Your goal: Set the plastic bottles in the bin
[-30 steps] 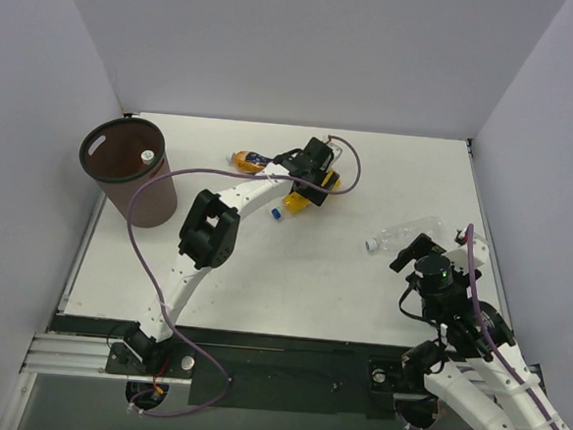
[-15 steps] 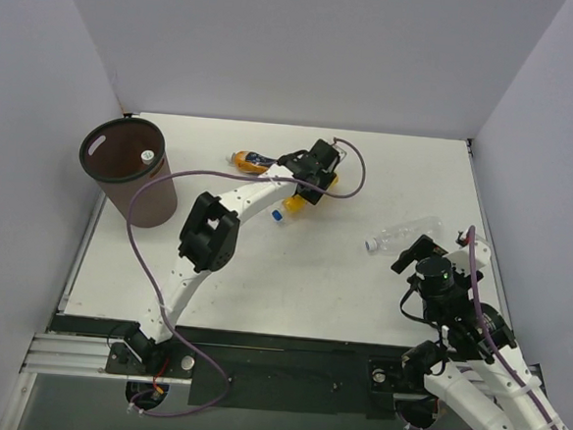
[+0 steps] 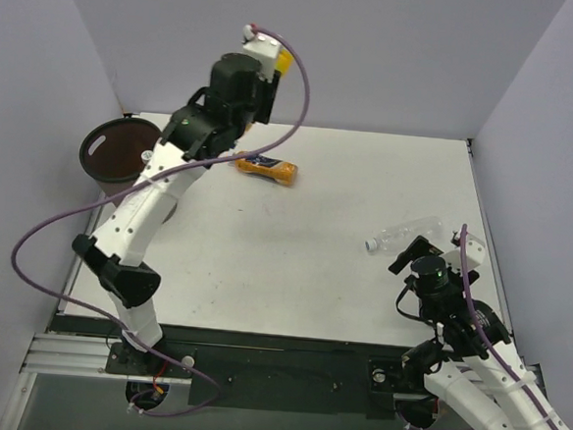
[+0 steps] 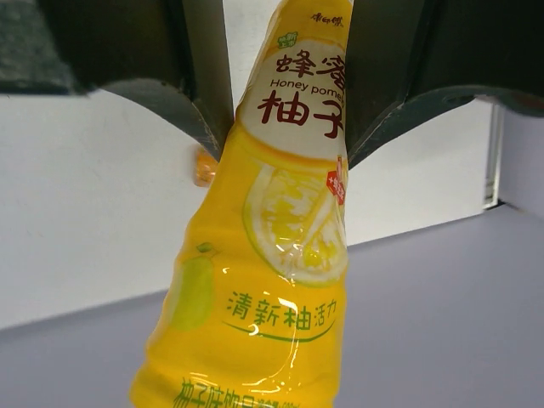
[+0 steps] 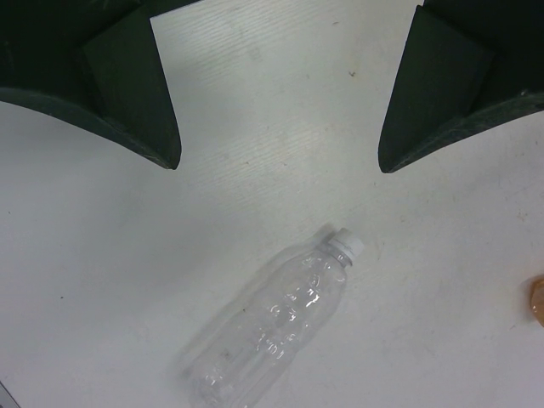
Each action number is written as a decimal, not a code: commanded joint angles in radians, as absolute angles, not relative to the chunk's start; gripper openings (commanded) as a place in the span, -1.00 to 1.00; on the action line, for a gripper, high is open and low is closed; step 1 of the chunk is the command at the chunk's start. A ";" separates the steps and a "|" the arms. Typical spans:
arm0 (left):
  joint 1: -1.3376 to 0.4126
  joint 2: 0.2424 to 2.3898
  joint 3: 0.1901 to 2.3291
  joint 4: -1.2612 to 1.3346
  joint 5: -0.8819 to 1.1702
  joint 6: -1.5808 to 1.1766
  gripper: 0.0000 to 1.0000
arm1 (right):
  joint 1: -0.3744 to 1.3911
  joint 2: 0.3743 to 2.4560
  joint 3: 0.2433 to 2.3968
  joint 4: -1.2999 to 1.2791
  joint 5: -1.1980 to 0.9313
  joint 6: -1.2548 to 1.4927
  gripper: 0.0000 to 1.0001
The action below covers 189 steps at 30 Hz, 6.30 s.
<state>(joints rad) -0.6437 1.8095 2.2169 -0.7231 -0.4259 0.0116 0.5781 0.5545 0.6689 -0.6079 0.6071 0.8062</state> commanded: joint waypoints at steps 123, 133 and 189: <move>-0.476 2.349 1.781 -0.160 -0.511 -1.617 0.55 | 0.584 0.589 0.690 -0.706 0.699 0.713 0.90; -0.497 2.162 1.646 0.067 -0.453 -1.311 -0.08 | 0.584 0.618 0.698 -0.686 0.687 0.716 0.90; 0.032 1.152 1.158 -0.081 -0.588 -0.218 0.91 | 0.589 0.626 0.664 -0.597 0.612 0.707 0.89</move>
<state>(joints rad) 0.0299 1.1954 1.1400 -0.1318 -0.6159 -0.2012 0.5835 0.6228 0.6689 -0.6067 0.5938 0.6987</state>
